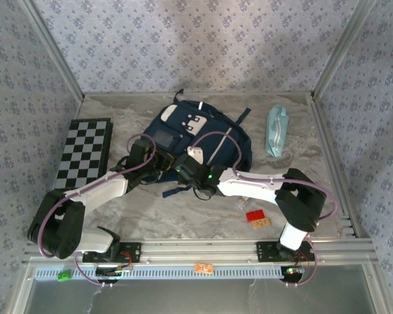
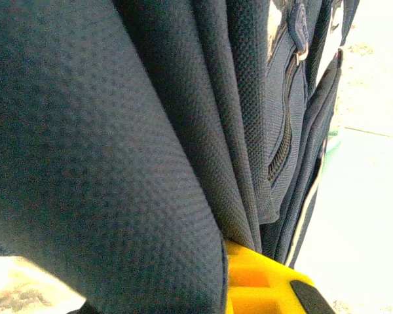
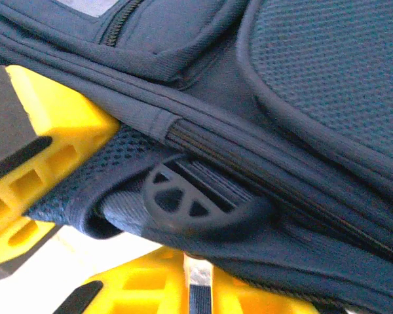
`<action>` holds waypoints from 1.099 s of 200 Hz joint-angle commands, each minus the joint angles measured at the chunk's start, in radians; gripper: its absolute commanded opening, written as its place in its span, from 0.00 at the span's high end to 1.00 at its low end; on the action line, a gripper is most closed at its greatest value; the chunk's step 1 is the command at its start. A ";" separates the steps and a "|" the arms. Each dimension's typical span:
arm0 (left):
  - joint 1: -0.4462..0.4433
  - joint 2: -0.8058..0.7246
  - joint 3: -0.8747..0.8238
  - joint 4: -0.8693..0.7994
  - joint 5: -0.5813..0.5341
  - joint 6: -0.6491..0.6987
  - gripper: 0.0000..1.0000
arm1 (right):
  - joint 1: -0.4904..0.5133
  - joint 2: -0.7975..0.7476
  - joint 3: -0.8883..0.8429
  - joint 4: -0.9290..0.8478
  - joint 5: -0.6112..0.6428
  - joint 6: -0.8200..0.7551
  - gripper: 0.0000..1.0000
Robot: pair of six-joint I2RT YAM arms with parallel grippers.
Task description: Pack books, pencil case, and school supplies into a backpack
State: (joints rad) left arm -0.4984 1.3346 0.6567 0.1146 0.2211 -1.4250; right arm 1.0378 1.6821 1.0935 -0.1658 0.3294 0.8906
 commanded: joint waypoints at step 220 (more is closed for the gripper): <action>-0.038 -0.041 0.054 0.004 0.041 0.017 1.00 | 0.019 0.061 0.137 -0.191 0.229 -0.099 0.83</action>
State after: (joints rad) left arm -0.5182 1.3350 0.6590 0.0986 0.2123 -1.4227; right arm 1.0523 1.7523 1.2098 -0.3729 0.4454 0.8276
